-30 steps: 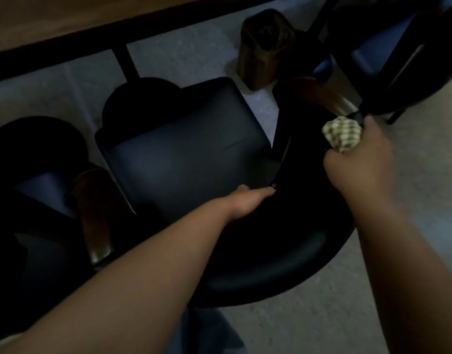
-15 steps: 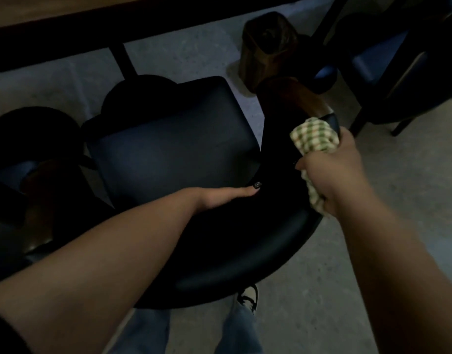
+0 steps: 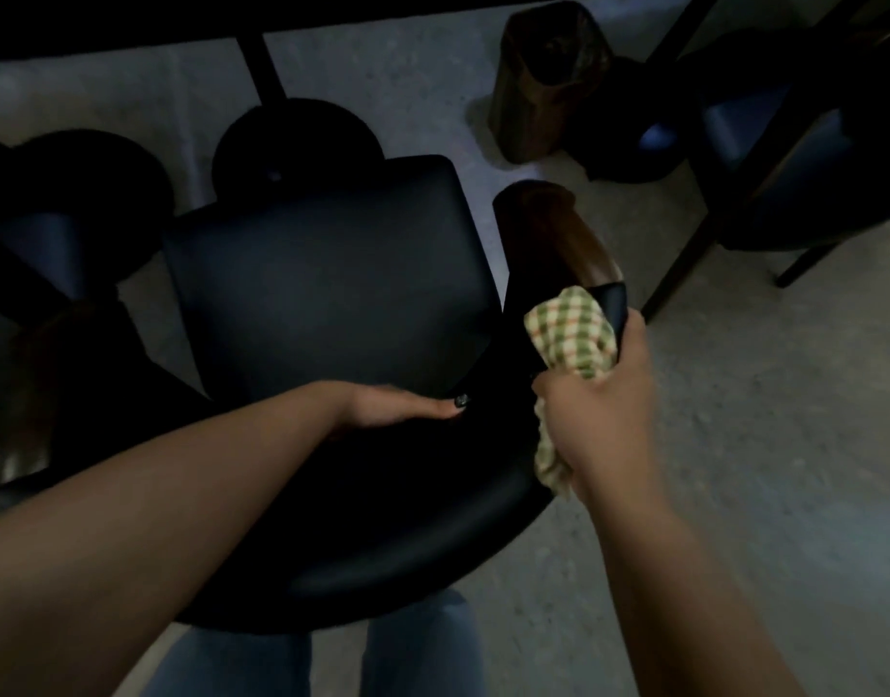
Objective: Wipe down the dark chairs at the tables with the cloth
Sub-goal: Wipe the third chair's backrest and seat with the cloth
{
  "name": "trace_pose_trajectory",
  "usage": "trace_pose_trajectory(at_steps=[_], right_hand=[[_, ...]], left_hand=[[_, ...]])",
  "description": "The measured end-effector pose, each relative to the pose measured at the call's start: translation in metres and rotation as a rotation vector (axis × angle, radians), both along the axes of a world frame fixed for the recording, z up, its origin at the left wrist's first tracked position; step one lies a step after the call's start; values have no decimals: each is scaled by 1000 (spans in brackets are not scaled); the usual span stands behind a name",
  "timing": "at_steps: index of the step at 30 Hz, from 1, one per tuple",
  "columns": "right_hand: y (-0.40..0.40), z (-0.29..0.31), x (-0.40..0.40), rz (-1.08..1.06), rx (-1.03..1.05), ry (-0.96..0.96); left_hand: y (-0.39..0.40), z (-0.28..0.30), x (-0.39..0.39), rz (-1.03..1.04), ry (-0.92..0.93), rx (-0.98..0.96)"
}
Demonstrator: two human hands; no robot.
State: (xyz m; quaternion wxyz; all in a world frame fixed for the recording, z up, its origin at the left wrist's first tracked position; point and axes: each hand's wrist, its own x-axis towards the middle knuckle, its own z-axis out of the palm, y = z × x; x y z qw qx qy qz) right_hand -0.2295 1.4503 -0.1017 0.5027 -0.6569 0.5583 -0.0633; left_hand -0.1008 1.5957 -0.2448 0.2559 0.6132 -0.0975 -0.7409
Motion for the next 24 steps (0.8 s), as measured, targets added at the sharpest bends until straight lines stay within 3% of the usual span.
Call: trace_pose_trajectory(at_steps=[7,13,16,19,21,24], right_hand=[[12,-1,-76,36,-17,130],[5,8,-87,136,-11,146],[6,25,-78,300,-406,99],[4,27,-52,413,-683,-42],[4,17,-34,629,-643,137],[15,-8,-33,1018,-792,643]], left_hand=[[3,9,-66,-144,-85,15],[10,16,-87,-27,-52,4],[8,21,-82,-52,-218,-1],[-2,32,-63,142,-303,-91],[-7,42,-49,280,-209,-125],[-10,41,-38,367,-103,-152]])
